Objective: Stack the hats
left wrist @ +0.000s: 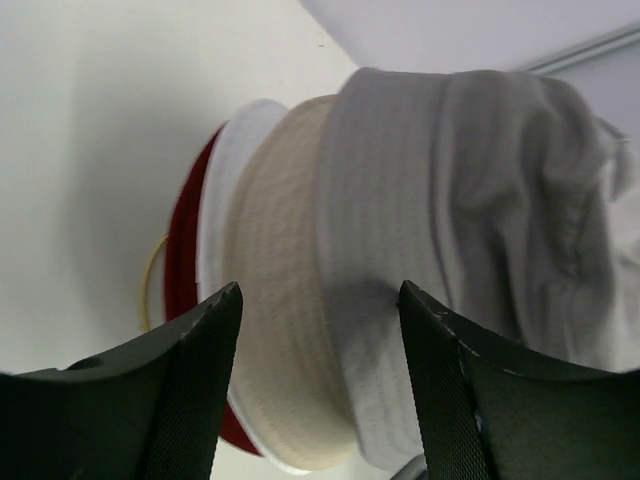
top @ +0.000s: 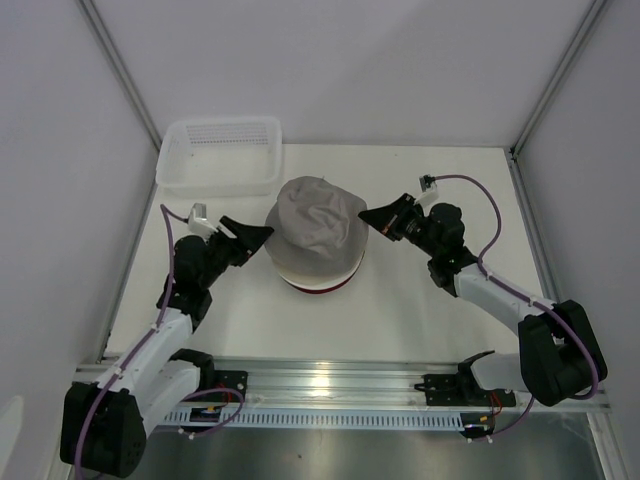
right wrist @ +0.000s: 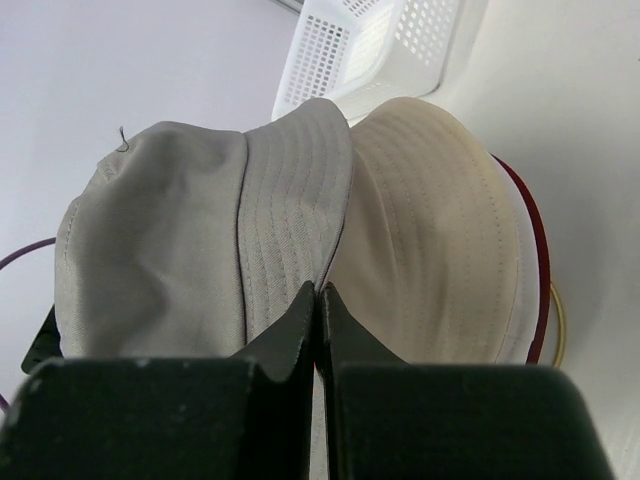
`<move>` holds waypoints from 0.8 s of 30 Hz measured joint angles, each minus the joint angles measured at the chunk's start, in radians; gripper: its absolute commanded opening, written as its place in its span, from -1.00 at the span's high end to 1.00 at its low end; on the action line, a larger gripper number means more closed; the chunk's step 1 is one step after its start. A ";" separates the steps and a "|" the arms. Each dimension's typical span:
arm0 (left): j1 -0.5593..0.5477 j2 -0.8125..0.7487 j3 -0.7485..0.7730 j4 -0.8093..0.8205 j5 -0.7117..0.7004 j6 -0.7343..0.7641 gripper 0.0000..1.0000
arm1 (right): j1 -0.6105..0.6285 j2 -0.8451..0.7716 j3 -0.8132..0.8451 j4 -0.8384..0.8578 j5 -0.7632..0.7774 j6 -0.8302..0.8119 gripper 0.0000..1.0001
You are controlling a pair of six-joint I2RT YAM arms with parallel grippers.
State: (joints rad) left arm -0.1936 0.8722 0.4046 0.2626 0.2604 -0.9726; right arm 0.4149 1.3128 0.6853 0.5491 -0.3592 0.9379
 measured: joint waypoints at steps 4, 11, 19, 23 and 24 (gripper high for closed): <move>0.001 0.019 0.000 0.072 0.058 -0.019 -0.32 | 0.003 0.002 0.000 -0.002 0.005 0.000 1.00; 0.001 0.077 0.000 0.164 0.123 -0.061 0.98 | 0.005 0.014 0.000 -0.008 0.010 0.000 1.00; 0.002 0.091 0.001 0.150 0.094 -0.040 0.99 | 0.007 0.014 0.000 -0.087 0.067 -0.024 1.00; 0.002 0.118 0.000 0.135 0.068 -0.020 0.99 | 0.011 0.016 0.000 -0.131 0.084 -0.035 1.00; 0.002 0.130 -0.001 0.134 0.066 -0.016 0.99 | 0.013 0.019 0.000 -0.137 0.085 -0.036 1.00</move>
State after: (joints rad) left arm -0.1917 1.0019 0.4038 0.3969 0.3260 -0.9886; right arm 0.4274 1.3315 0.6853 0.4126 -0.2737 0.9016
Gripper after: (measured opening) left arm 0.012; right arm 0.010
